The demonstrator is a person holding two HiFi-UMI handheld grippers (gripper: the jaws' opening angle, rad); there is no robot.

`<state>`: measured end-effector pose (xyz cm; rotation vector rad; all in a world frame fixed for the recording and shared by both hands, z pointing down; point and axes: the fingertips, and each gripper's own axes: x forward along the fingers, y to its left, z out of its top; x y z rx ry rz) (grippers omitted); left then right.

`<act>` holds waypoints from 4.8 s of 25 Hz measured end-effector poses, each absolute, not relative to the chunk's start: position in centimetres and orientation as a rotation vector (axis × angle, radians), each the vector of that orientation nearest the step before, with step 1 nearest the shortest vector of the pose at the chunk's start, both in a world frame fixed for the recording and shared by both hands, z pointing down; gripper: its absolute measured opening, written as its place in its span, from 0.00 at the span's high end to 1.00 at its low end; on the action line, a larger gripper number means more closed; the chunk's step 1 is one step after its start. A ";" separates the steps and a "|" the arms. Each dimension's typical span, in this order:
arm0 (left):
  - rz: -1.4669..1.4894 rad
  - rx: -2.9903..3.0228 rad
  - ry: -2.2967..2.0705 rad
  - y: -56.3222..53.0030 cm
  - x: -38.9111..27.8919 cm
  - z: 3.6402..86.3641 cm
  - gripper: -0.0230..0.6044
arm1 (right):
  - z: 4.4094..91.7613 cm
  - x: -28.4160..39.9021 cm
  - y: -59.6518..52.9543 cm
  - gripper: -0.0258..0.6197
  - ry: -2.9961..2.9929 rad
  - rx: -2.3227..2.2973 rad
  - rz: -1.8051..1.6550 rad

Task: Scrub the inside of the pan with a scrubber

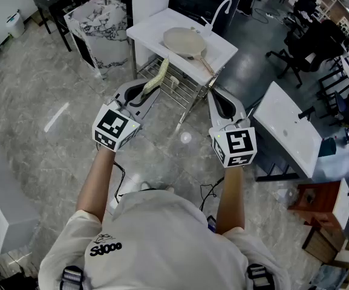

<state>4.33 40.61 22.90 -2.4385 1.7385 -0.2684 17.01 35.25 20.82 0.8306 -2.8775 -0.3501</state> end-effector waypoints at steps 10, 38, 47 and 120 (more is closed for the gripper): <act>-0.272 -2.470 1.721 40.2 3.9 23.5 0.85 | 20.9 16.7 34.3 0.95 -2.888 0.897 -0.299; -0.322 -2.556 1.665 38.6 -2.9 25.9 0.85 | 21.9 11.4 33.2 0.95 -2.815 0.986 -0.267; -0.342 -2.572 1.677 34.6 -3.3 27.3 0.85 | 22.9 10.3 29.2 0.95 -2.830 0.957 -0.247; -0.543 -2.721 1.783 -11.4 -10.5 38.1 0.85 | 32.0 7.2 -13.5 0.95 -2.679 1.059 0.077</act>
